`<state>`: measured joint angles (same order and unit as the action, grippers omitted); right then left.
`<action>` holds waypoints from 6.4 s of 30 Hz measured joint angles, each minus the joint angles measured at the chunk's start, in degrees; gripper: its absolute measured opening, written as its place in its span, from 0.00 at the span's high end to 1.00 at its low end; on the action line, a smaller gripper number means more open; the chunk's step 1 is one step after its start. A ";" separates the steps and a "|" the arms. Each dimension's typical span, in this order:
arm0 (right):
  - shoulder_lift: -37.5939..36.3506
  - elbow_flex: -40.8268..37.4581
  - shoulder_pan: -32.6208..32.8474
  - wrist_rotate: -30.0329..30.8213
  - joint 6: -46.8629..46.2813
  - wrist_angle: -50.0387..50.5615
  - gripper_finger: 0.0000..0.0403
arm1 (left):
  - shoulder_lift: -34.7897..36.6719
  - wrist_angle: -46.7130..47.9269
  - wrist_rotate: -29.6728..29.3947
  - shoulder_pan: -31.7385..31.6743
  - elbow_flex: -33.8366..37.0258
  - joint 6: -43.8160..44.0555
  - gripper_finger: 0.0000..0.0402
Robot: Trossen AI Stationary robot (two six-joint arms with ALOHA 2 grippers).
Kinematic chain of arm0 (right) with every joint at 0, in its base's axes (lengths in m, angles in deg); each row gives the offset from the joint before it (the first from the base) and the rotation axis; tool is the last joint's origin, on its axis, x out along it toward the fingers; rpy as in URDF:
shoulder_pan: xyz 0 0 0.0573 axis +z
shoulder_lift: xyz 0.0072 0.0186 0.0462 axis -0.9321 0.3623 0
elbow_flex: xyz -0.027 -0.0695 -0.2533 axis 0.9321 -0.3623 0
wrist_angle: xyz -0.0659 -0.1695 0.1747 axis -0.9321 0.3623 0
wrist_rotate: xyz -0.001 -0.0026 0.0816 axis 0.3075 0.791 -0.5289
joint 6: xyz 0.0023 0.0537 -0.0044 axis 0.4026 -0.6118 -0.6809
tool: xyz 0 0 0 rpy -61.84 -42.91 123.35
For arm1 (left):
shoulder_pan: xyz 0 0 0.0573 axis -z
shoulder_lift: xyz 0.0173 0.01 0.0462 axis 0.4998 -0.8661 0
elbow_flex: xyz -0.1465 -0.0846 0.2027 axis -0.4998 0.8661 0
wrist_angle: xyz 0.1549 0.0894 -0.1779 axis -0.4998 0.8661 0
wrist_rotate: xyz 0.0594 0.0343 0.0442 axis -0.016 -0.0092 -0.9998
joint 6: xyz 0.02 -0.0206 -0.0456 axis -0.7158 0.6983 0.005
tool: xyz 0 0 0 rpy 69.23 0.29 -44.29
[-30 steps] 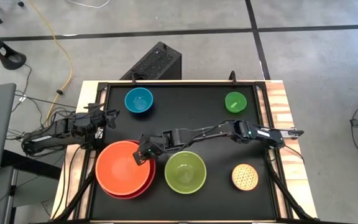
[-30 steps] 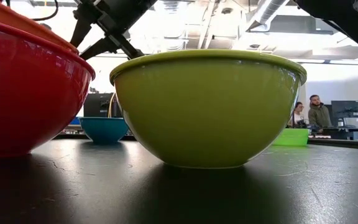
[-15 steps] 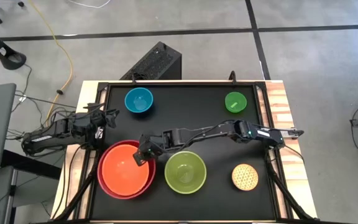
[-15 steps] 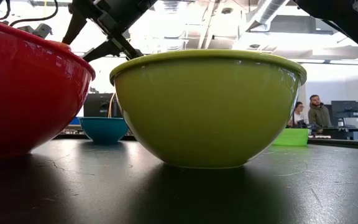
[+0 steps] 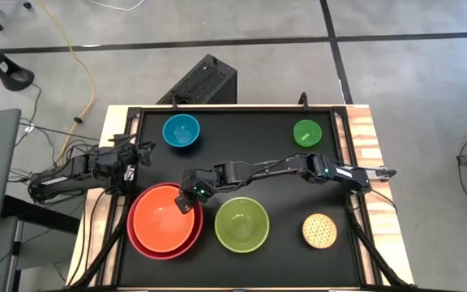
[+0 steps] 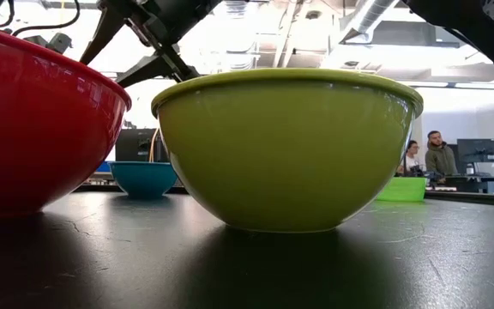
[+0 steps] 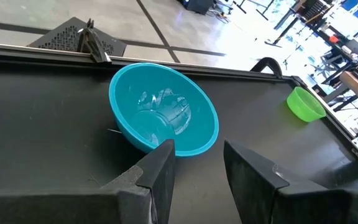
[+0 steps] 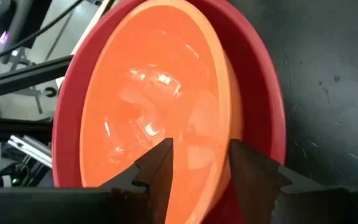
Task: Nest bowls inside each other
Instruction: Stack the orange bowl on top of the red bowl, then stack the light green bowl on top of the orange bowl, then stack the blue bowl on top of the light green bowl
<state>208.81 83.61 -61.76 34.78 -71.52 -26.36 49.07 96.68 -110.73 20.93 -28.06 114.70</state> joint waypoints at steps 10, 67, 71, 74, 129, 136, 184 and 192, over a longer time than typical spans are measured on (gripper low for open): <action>-3.43 0.00 -1.40 -4.14 3.55 2.76 0.56 | 0.02 0.00 -0.26 0.01 0.00 0.24 0.68; -30.60 -51.19 8.35 6.18 -2.92 14.49 0.34 | -0.02 2.82 11.78 0.02 -0.02 3.26 0.68; -27.42 -51.17 7.86 3.75 -1.06 13.31 0.35 | -0.04 3.03 12.09 0.00 -0.02 3.28 0.68; -25.99 -51.18 7.53 3.56 -0.49 12.35 0.41 | -0.02 3.03 12.20 0.02 -0.02 3.30 0.68; 2.28 1.42 1.40 -1.36 3.98 -8.84 0.95 | -0.02 0.79 8.04 0.02 -0.02 3.34 0.68; 4.07 1.32 1.40 1.55 3.87 -7.31 0.95 | -0.02 1.09 8.17 0.02 -0.02 3.35 0.68; 0.52 2.45 -1.29 0.96 9.86 -2.54 0.56 | -0.02 1.55 8.01 0.01 -0.02 3.87 0.68; -1.96 2.45 -7.34 1.84 10.64 -2.52 0.58 | -0.02 1.49 9.24 0.02 -0.02 4.50 0.68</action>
<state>206.85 86.05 -69.09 36.62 -60.88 -28.88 49.05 98.17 -101.49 20.95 -28.09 119.20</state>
